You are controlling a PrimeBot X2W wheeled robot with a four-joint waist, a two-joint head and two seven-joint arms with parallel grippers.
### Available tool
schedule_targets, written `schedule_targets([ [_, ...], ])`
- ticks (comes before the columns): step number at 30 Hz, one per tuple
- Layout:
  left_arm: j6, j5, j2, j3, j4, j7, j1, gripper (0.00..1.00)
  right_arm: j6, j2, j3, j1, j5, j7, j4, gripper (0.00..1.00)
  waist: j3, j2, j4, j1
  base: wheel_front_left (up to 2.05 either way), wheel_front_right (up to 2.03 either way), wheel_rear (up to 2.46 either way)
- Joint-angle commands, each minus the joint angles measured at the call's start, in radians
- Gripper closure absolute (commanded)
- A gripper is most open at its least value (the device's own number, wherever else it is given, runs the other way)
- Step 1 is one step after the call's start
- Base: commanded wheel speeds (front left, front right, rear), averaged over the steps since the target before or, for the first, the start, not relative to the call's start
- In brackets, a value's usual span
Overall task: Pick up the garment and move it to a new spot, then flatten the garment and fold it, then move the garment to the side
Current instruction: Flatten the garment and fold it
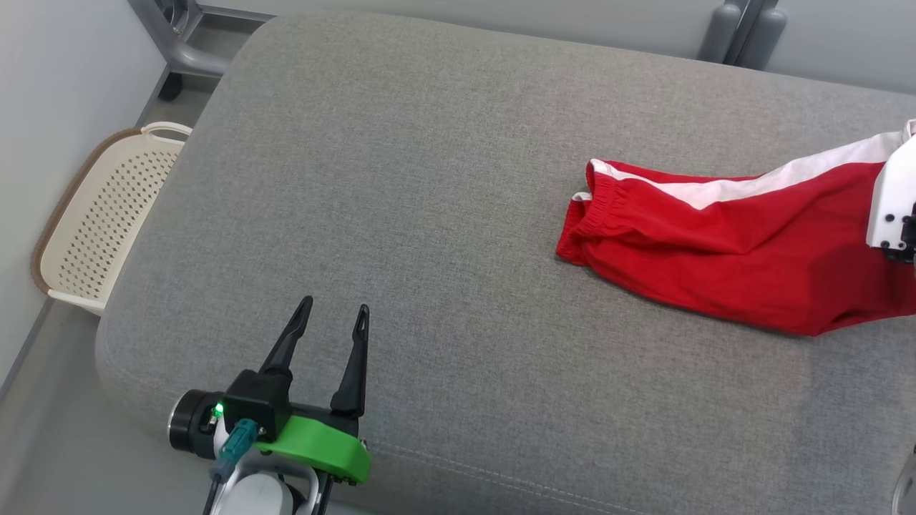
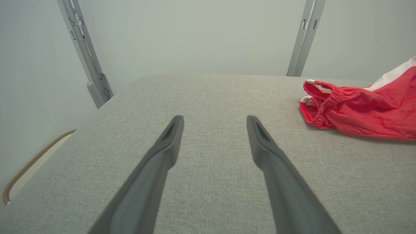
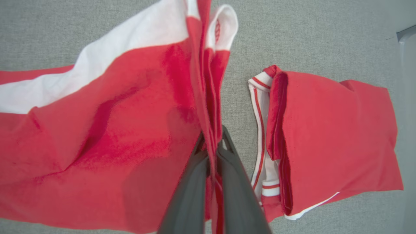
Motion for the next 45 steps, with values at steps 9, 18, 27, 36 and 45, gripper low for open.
schedule_targets([
  [9,-0.008,0.002,-0.007,-0.012,0.01,-0.002,0.011,0.0,-0.001,0.058,0.115,0.022,0.075,0.094,-0.091,1.0,-0.021,0.0,0.015,0.0,0.0,0.0,0.0],
  [18,-0.012,-0.006,-0.017,-0.03,0.017,-0.002,0.006,0.0,0.0,0.101,0.233,-0.002,0.156,0.109,-0.082,1.0,-0.034,0.0,0.049,0.0,0.0,0.0,0.0],
  [27,-0.018,-0.016,-0.022,-0.046,0.024,-0.002,0.005,0.0,0.0,0.147,0.28,-0.06,0.135,0.02,0.015,1.0,-0.033,0.0,0.104,0.0,0.0,0.0,0.0],
  [36,-0.014,-0.023,-0.027,-0.055,0.026,-0.003,0.012,0.0,0.0,0.174,0.237,-0.111,0.068,-0.106,0.089,1.0,-0.028,0.0,0.139,0.0,0.0,0.0,0.0],
  [45,-0.009,-0.027,-0.03,-0.062,0.025,-0.002,0.006,0.0,-0.001,0.199,0.174,-0.141,-0.004,-0.181,0.158,1.0,-0.018,0.0,0.155,0.0,0.0,0.0,0.0],
])
